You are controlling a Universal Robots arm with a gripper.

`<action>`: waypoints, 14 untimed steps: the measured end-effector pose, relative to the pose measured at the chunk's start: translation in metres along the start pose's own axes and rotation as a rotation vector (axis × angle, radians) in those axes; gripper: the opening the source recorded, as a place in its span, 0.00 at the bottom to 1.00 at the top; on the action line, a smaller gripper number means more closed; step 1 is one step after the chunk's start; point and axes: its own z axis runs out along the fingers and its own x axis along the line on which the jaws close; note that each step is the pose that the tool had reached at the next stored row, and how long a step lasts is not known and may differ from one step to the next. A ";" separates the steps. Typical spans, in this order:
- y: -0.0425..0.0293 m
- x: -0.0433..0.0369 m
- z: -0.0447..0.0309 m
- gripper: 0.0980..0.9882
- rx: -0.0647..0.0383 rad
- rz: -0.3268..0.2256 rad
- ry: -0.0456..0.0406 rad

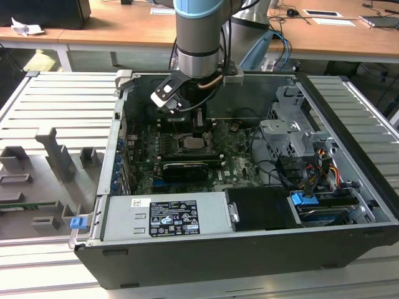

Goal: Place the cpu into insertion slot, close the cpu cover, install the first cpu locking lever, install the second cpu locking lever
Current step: 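Close the cpu cover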

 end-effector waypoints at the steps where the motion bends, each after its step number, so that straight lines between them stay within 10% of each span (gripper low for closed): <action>1: 0.0000 0.0000 -0.0001 0.01 0.000 0.000 0.0000; 14: 0.0050 0.0003 -0.0053 0.01 0.008 0.001 -0.0001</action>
